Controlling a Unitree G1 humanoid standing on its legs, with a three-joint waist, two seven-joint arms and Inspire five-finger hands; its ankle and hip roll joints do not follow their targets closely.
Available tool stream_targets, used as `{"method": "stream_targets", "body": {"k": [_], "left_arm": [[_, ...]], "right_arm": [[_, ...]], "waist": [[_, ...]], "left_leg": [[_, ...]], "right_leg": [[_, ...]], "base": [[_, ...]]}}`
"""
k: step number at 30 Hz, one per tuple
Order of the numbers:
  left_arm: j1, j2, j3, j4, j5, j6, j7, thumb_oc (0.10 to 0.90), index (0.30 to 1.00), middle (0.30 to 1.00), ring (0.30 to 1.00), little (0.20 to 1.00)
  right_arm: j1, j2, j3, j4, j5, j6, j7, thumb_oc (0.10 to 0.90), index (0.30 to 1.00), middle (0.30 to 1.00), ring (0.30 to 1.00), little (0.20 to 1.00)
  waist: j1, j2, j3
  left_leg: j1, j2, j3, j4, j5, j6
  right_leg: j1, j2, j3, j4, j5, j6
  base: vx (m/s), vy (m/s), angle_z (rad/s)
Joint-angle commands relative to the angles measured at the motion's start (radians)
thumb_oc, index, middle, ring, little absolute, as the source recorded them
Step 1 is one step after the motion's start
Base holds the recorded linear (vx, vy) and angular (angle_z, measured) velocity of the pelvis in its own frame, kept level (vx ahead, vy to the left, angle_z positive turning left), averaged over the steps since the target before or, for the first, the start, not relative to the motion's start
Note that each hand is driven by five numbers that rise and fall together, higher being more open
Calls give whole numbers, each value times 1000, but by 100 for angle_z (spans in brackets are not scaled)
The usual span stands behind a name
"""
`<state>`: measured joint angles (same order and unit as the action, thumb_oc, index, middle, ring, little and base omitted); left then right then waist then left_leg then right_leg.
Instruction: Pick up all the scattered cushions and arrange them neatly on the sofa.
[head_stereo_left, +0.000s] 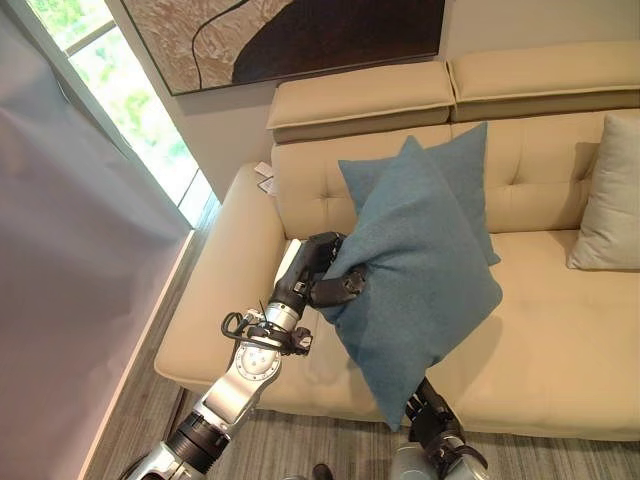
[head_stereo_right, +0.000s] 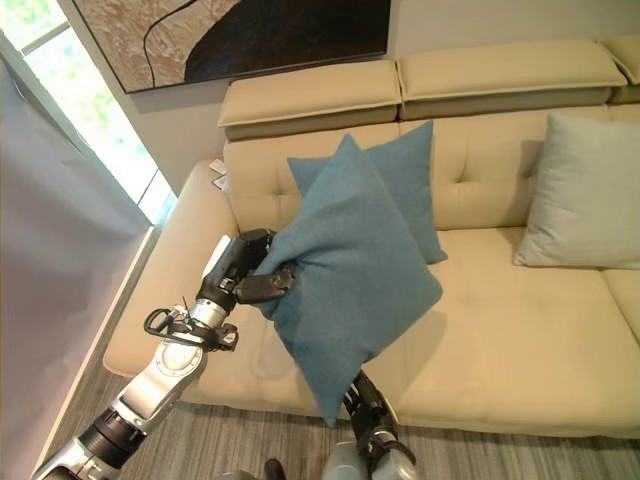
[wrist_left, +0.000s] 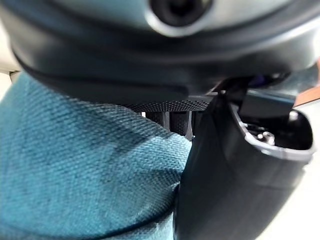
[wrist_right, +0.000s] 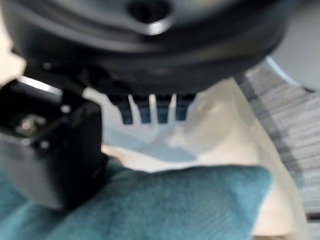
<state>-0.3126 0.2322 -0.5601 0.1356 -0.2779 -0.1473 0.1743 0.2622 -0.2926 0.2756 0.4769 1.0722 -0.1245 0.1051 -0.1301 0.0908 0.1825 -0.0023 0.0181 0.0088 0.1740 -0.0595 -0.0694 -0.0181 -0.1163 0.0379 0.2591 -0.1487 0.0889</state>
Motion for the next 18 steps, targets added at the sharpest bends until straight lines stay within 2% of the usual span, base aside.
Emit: {"method": "stream_targets", "body": {"k": [1, 4, 7, 12, 18], "left_arm": [[-240, -18, 76, -191, -156, -225, -34, 400, 300, 300, 300, 300], [-239, -24, 72, -183, -166, -214, -53, 400, 300, 300, 300, 300], [-237, -45, 63, -163, -186, -192, -86, 400, 300, 300, 300, 300], [-243, -33, 73, -153, -177, -188, -99, 400, 300, 300, 300, 300], [-249, -23, 91, -138, -186, -179, -112, 400, 300, 300, 300, 300]], "right_arm": [[-144, 86, 76, -142, 112, -23, 240, 800, 900, 900, 900, 900], [-149, 77, 84, -170, 141, -8, 268, 800, 900, 900, 900, 900], [-149, 53, 126, -273, 229, 40, 340, 800, 900, 900, 900, 900], [-126, -21, 149, -326, 183, 56, 354, 800, 900, 900, 900, 900], [-53, -54, 81, -305, 184, 72, 359, 800, 900, 900, 900, 900]], "waist": [[33, -10, -102], [40, -20, -113], [48, -39, -128], [43, -51, -139], [29, -58, -154]], "left_leg": [[62, -80, 43, -55, -71, 55], [69, -73, 39, -64, -67, 50], [83, -55, 26, -85, -50, 34], [91, -46, 23, -105, -42, 29], [97, -39, 21, -130, -30, 25]], "right_leg": [[24, 50, 1, -91, 45, 42], [49, 52, -4, -125, 48, 40], [88, 55, -28, -175, 54, 30], [95, 60, -39, -185, 55, 24], [100, 64, -52, -201, 64, 22]], "base": [[18, -88, 49], [16, -81, -17], [17, -149, 8], [-5, -50, 8], [-6, -41, 3]]}}
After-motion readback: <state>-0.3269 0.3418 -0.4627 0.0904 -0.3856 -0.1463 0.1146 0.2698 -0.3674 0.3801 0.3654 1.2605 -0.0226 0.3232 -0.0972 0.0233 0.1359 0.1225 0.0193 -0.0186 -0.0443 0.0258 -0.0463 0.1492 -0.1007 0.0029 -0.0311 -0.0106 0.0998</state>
